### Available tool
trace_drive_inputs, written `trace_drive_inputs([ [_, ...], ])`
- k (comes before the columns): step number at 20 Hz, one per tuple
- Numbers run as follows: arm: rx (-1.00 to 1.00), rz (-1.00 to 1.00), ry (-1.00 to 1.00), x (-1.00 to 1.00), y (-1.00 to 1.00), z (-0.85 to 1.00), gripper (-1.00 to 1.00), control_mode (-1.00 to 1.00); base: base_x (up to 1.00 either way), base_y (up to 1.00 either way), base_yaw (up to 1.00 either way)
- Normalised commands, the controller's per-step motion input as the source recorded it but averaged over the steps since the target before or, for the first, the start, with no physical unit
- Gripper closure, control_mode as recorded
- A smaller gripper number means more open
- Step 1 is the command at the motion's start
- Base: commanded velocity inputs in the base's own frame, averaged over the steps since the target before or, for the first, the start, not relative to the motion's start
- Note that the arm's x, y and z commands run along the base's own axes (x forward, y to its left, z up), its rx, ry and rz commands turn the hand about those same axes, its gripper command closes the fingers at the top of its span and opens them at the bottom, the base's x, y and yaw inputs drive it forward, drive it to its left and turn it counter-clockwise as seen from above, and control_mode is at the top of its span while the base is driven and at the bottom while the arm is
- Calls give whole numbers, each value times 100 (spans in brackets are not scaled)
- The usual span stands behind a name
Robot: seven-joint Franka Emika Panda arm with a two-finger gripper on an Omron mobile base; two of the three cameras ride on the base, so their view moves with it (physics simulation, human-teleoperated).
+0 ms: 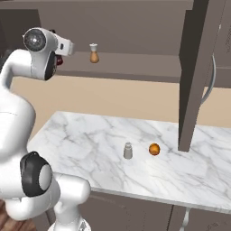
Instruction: There are various items on the counter. Only move the condiments/shakers into the cabinet.
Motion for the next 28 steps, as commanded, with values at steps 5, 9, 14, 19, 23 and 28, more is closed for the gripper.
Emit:
trace_drive_inputs([
  [5,0,-12,1,69,0,-9,100,-100,0,0,0],
  [9,-2,-12,4,61,0,-24,100,-100,0,0,0],
  [14,0,-12,1,61,0,-14,100,-100,0,0,0],
  [19,0,-11,0,54,0,-2,100,-100,0,0,0],
  [23,0,-8,7,39,0,-1,100,-100,0,0,0],
  [28,0,-1,5,8,0,-2,-100,-100,0,0,0],
])
